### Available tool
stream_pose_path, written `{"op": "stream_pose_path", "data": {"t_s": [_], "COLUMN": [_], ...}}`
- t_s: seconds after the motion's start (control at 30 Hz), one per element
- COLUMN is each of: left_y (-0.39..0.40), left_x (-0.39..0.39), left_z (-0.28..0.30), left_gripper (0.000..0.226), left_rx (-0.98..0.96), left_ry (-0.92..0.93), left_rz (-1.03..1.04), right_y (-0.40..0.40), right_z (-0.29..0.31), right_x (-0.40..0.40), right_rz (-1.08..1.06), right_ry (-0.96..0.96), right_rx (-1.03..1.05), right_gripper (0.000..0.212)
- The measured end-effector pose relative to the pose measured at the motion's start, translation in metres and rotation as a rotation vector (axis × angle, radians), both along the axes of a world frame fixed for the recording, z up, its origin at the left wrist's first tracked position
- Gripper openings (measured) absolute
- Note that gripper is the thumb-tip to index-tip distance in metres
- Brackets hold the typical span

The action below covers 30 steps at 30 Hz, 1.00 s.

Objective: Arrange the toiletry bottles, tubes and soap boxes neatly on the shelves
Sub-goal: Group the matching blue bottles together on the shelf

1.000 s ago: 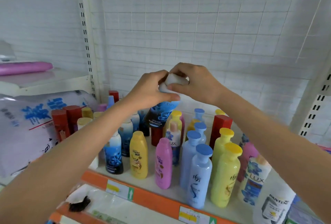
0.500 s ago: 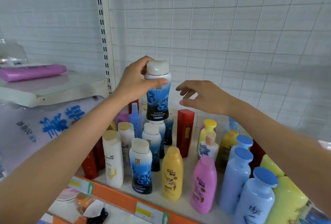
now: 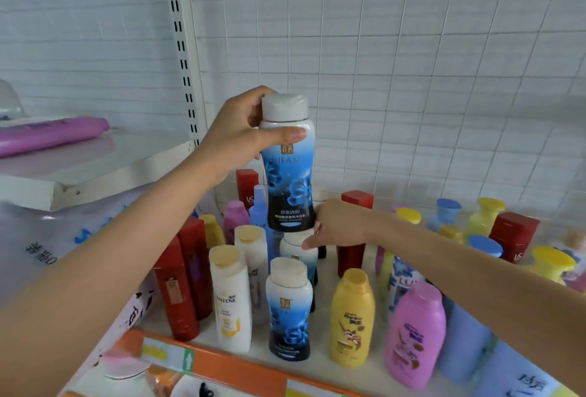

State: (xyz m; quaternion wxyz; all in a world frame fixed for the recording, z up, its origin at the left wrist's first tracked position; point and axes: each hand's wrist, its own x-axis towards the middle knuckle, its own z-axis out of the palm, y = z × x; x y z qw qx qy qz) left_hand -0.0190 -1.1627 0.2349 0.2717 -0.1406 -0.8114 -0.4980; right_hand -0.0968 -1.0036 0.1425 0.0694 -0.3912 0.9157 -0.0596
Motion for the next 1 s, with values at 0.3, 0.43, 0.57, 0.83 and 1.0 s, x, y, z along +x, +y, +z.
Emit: {"op": "stream_pose_path", "data": {"t_s": [0.3, 0.43, 0.57, 0.83, 1.0], "left_y": [-0.007, -0.006, -0.003, 0.002, 0.012], "left_x": [-0.002, -0.004, -0.007, -0.014, -0.017], "left_z": [-0.014, -0.02, -0.027, -0.051, -0.066], "left_gripper": [0.034, 0.035, 0.035, 0.032, 0.034], "left_rx": [-0.06, -0.059, -0.106, -0.538, -0.926], "left_ry": [-0.027, -0.033, -0.05, -0.245, -0.356], "left_rz": [-0.09, -0.117, -0.108, -0.096, -0.028], "right_y": [-0.007, -0.009, -0.01, 0.022, 0.049], "right_z": [-0.006, -0.011, -0.006, 0.022, 0.029], "right_x": [-0.003, -0.008, -0.01, -0.015, -0.014], "right_rz": [-0.042, -0.047, -0.029, 0.008, 0.014], "right_ry": [0.096, 0.16, 0.107, 0.099, 0.133], "right_rx": [-0.142, -0.095, -0.046, -0.065, -0.054], "right_gripper": [0.016, 0.021, 0.028, 0.017, 0.033]}}
